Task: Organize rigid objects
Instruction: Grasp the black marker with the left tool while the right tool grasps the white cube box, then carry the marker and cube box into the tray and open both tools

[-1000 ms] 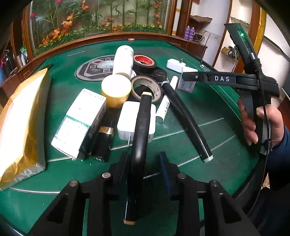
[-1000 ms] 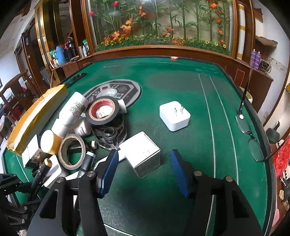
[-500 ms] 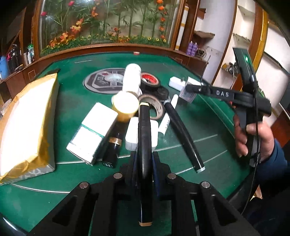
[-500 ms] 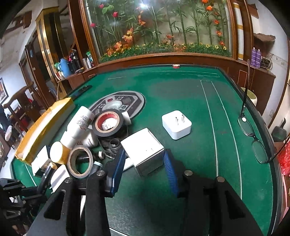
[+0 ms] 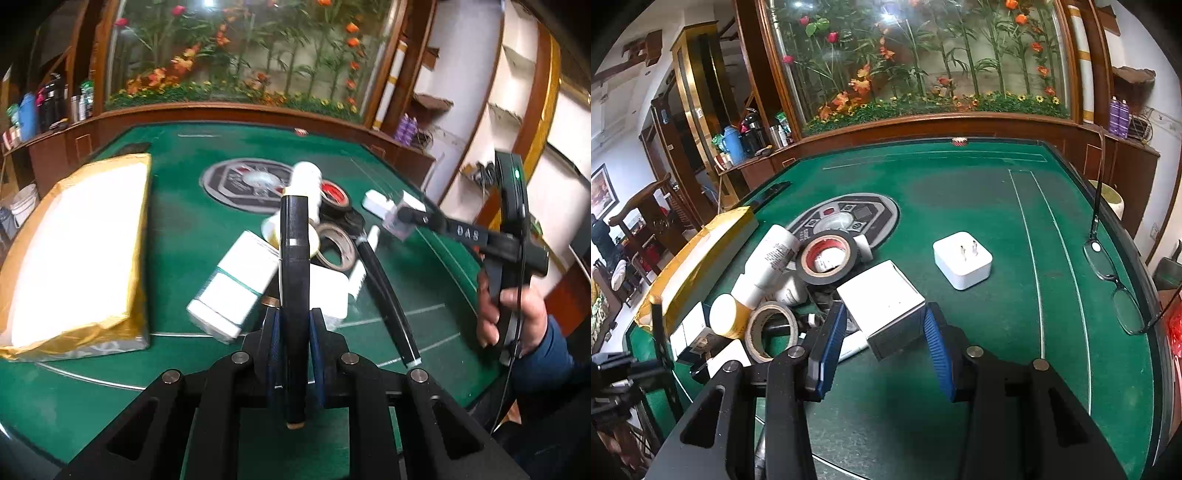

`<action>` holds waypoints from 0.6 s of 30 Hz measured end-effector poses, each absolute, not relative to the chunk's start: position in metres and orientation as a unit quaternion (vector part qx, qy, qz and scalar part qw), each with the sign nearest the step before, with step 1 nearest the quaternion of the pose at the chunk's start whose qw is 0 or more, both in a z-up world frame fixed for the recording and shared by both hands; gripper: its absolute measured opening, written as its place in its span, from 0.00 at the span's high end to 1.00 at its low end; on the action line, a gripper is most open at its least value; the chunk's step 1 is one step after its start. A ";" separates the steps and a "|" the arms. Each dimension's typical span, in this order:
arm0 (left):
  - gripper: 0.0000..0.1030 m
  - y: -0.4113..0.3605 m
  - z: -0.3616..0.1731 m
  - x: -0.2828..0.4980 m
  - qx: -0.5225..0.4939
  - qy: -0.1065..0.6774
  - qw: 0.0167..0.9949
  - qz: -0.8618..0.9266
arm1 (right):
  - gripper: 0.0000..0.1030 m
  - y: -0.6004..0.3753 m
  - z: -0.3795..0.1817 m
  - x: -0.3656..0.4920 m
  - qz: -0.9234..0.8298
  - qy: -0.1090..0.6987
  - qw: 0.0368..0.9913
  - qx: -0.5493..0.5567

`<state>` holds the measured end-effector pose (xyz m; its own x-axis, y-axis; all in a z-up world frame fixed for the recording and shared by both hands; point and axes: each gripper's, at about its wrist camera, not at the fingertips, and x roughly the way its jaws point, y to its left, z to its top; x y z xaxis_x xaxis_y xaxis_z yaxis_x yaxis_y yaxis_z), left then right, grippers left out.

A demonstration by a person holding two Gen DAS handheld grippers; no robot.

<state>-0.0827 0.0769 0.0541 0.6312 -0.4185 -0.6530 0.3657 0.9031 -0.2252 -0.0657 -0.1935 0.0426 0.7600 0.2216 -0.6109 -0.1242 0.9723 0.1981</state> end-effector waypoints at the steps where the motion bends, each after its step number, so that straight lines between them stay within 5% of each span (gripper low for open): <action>1: 0.85 0.082 0.056 -0.084 -0.041 0.366 0.905 -0.213 | 0.59 -0.192 0.043 -0.066 0.094 0.332 0.936 0.071; 18: 0.85 0.170 0.096 -0.117 -0.097 0.288 0.941 -0.150 | 0.59 -0.111 0.086 -0.095 0.200 0.307 0.930 0.038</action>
<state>-0.1172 0.1695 0.0961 0.7884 -0.3390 -0.5133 0.2268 0.9359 -0.2697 -0.0951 -0.1113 0.0862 0.7316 0.3950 -0.5556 -0.3484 0.9172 0.1933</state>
